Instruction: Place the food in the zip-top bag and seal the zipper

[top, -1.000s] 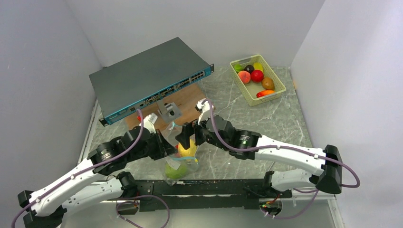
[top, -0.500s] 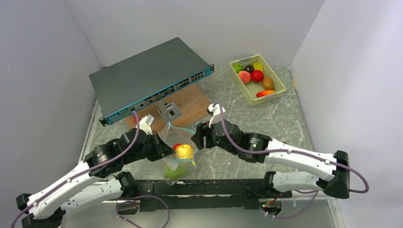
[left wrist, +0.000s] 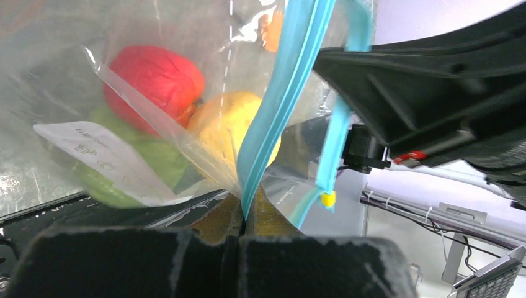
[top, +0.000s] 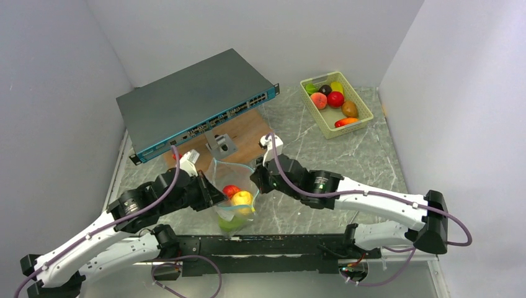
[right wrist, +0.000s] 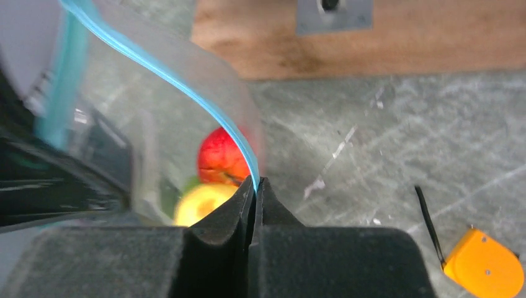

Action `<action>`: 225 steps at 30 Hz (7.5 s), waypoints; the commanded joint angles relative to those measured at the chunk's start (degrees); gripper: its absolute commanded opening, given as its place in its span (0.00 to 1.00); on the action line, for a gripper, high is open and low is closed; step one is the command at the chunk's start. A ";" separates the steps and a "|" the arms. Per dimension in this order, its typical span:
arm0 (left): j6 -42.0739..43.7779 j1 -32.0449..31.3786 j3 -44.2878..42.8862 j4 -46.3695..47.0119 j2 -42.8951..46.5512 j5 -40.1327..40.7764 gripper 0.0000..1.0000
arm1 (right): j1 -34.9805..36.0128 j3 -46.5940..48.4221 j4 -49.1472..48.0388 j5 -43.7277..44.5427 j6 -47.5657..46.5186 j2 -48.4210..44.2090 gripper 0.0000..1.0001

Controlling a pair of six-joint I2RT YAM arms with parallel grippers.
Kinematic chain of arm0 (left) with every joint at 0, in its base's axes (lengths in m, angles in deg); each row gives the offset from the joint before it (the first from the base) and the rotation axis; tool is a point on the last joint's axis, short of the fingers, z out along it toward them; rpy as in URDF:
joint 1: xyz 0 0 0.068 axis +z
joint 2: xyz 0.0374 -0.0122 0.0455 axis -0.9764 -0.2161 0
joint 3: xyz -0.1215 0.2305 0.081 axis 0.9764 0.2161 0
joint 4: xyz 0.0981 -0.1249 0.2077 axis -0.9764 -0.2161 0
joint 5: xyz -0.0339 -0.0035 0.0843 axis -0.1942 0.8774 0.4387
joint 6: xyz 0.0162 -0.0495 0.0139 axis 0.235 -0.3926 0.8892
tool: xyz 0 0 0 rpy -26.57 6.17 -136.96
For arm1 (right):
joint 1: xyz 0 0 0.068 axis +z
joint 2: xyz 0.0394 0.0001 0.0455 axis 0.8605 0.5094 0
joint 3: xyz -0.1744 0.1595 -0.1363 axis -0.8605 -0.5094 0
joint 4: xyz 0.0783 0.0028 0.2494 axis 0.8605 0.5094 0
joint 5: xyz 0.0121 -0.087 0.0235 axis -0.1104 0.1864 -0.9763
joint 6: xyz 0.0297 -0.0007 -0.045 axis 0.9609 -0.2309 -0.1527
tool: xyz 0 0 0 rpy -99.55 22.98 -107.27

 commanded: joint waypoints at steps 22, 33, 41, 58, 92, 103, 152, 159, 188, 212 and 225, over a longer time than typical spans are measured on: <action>-4.08 -0.19 1.86 1.13 3.42 -0.04 0.00 | 0.12 11.21 -3.42 -2.78 -5.92 4.87 0.18; -4.35 -0.17 1.77 -0.22 4.81 0.58 0.00 | -0.45 17.93 -0.94 3.00 -11.49 1.55 0.56; -3.79 -0.19 1.44 -0.82 4.43 0.37 0.00 | -8.40 18.61 1.57 11.46 -12.00 -3.09 0.57; -2.04 -0.17 -0.78 -2.35 2.45 -0.33 0.00 | -42.15 8.19 -13.05 15.13 -9.94 0.08 0.60; -0.89 -0.17 -4.00 -3.25 -5.29 0.67 0.00 | -69.97 50.98 -5.40 -5.79 4.21 59.63 0.91; -1.14 -0.24 -3.91 -3.17 -5.54 0.54 0.00 | -69.87 53.59 -5.27 -7.39 1.81 62.75 0.68; -0.51 -0.17 -2.34 -1.99 -1.78 3.91 0.00 | -25.48 -15.18 -14.92 -26.48 4.78 -12.58 0.08; -1.42 -0.21 -0.06 3.05 -3.12 3.14 0.00 | -22.47 -7.29 -12.70 -32.05 -4.04 -16.10 0.07; -1.00 -0.18 -3.38 0.11 -4.69 4.73 0.00 | -5.29 9.87 -7.73 -24.61 -18.05 -1.53 0.73; -2.25 -0.22 -1.16 1.06 -2.47 2.52 0.00 | -4.54 6.73 -5.95 -3.05 -16.33 -11.53 0.79; -0.88 -0.20 -1.69 0.32 -0.83 0.85 0.00 | -12.42 6.28 -1.40 23.22 -8.44 -14.70 0.94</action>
